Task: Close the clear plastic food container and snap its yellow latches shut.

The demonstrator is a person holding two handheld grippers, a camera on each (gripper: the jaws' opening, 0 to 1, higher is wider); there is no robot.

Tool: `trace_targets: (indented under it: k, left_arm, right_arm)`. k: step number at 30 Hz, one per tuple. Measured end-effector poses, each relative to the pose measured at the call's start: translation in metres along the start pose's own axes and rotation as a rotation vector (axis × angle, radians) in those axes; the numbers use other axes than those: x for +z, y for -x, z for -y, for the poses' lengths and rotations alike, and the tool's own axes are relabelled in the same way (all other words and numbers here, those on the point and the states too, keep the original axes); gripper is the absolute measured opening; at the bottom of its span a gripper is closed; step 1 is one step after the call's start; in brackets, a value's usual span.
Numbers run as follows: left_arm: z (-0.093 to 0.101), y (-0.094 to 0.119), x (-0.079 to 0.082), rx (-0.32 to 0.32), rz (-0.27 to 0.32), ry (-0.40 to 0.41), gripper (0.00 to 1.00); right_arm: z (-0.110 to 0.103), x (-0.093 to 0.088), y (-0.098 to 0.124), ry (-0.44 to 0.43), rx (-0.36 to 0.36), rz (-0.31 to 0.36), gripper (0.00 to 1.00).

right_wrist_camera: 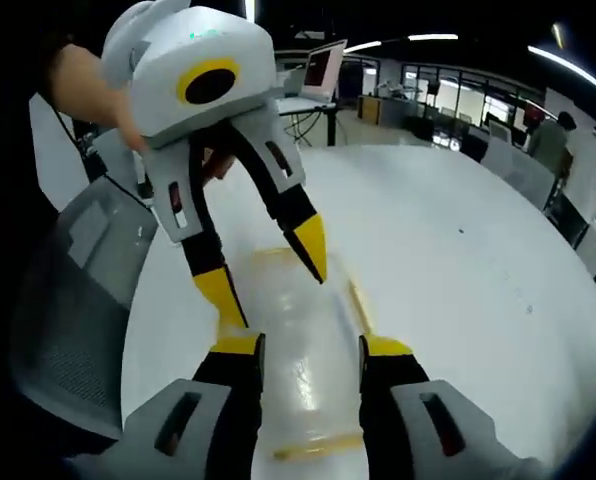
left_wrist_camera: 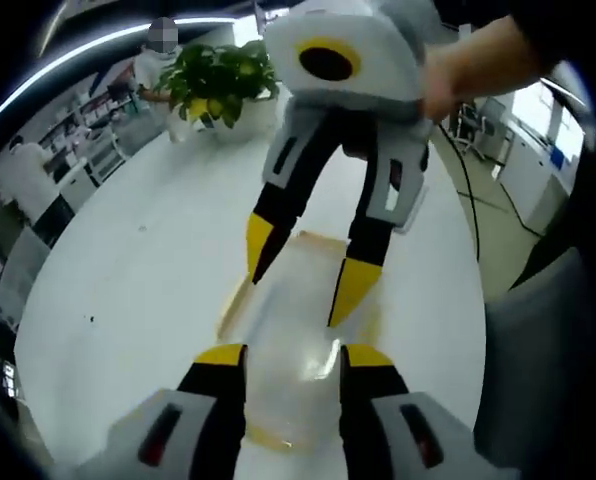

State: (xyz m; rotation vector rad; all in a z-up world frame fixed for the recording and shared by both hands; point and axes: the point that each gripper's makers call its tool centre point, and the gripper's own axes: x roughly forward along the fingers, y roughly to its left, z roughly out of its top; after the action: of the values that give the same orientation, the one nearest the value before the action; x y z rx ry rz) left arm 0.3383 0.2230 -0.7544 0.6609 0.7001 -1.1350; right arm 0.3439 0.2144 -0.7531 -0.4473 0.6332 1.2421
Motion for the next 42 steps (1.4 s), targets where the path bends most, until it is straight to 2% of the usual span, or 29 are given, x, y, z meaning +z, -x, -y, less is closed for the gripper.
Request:
trace_targets:
  k: [3,10,13,17,20,24,30,32,42]
  left_arm:
    - [0.007,-0.001,0.001,-0.024,-0.005,-0.019,0.3]
    - [0.016,-0.001,0.001,-0.031,-0.017,-0.06,0.34]
    - [0.021,-0.004,-0.004,-0.033,-0.048,-0.126,0.36]
    - [0.027,-0.007,-0.002,-0.032,-0.048,-0.151,0.36]
    - [0.028,-0.01,-0.001,-0.021,-0.051,-0.173,0.36]
    - [0.03,-0.014,-0.003,-0.018,-0.066,-0.212,0.36]
    - [0.028,-0.014,-0.001,-0.007,-0.057,-0.209,0.36]
    - [0.027,-0.014,-0.002,-0.008,-0.058,-0.211,0.36]
    - [0.027,-0.018,-0.004,-0.007,-0.046,-0.218,0.38]
  right_arm:
    - [0.004,0.007,-0.002,0.009,-0.009,0.019,0.42]
    - [0.013,0.005,-0.008,0.037,0.013,-0.012,0.41]
    - [0.017,0.004,-0.01,0.021,0.054,-0.039,0.43]
    - [0.024,0.0,-0.011,0.049,0.08,-0.087,0.42]
    - [0.024,0.0,-0.011,-0.03,0.133,-0.104,0.42]
    - [0.028,-0.001,-0.014,0.003,0.15,-0.129,0.4]
    - [0.022,-0.004,-0.023,0.037,0.204,-0.186,0.41]
    - [0.017,-0.005,-0.025,0.024,0.247,-0.206,0.44]
    - [0.017,-0.008,-0.028,0.047,0.299,-0.303,0.42]
